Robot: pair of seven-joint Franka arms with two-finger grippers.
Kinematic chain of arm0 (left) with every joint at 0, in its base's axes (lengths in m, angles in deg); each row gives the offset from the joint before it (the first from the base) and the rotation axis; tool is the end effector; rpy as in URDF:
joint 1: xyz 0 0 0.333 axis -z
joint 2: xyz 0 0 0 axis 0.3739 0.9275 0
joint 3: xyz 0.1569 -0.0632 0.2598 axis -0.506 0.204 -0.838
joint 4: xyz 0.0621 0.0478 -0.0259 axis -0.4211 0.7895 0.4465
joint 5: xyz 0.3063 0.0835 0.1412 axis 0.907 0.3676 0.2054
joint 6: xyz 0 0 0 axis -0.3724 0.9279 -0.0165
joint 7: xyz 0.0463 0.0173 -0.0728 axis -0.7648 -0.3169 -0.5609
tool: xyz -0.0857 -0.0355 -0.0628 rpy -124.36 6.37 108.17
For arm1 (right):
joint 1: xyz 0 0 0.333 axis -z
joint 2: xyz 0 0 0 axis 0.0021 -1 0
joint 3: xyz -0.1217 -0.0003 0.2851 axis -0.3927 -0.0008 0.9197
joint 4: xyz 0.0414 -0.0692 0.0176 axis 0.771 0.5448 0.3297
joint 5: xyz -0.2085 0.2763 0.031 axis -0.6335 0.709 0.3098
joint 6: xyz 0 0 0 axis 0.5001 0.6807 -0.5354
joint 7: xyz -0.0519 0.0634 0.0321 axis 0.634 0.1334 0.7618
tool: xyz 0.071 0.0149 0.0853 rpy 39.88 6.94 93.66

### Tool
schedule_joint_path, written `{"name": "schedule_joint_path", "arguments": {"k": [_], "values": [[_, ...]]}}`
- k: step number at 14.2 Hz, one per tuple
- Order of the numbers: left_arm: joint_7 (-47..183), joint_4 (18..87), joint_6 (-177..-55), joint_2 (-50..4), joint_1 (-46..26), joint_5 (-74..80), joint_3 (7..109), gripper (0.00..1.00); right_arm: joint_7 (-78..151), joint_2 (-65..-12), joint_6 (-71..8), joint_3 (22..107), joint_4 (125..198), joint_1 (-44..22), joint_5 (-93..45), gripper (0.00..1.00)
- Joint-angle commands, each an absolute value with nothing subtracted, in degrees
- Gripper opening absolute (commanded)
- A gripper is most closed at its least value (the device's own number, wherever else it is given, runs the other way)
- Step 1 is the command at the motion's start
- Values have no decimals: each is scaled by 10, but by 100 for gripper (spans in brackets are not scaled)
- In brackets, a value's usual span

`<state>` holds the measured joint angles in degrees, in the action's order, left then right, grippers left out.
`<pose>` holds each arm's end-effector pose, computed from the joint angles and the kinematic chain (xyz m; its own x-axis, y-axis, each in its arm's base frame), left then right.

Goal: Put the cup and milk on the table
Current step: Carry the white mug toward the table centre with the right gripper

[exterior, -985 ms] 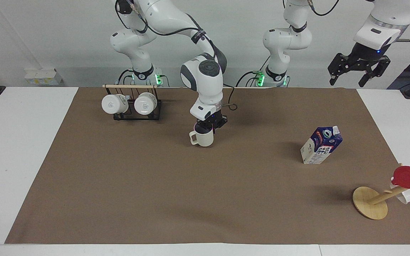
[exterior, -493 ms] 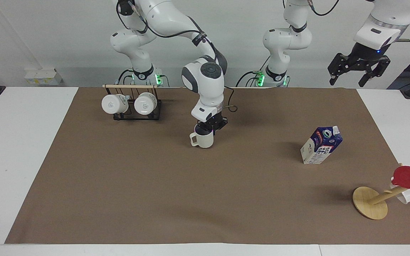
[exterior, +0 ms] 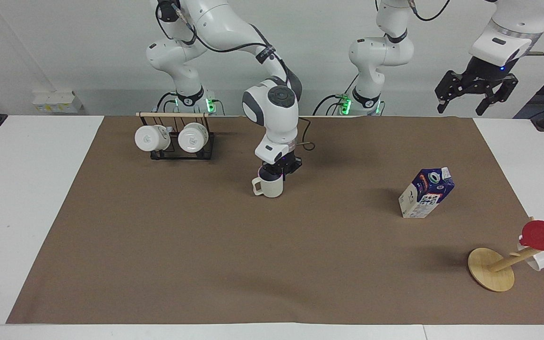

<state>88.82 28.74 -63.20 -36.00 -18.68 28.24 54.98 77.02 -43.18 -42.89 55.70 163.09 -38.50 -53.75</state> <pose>0.4831 -0.0278 0.6689 0.9867 -0.1513 0.0597 -0.1511 -0.9885 -0.0080 0.4780 0.3651 0.3613 0.9953 0.0833 0.0496 0.0850 -0.9958 -0.0346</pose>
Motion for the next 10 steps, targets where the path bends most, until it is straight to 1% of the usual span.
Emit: {"name": "schedule_joint_path", "arguments": {"k": [1,3,4,7,10], "values": [[892,304,-633,-375,-188,285,550,100,779,-430,-445,557,1640,-385,-545,10],[892,305,-632,-376,-188,285,550,100,779,-427,-445,557,1647,-385,-545,21],[892,305,-632,-376,-188,285,550,100,780,-427,-444,557,1646,-385,-545,29],[892,308,-632,-377,-188,285,550,100,781,-425,-433,559,1641,-391,-546,65],[892,312,-631,-380,-188,285,550,100,779,-411,-430,559,1638,-394,-547,88]]}}
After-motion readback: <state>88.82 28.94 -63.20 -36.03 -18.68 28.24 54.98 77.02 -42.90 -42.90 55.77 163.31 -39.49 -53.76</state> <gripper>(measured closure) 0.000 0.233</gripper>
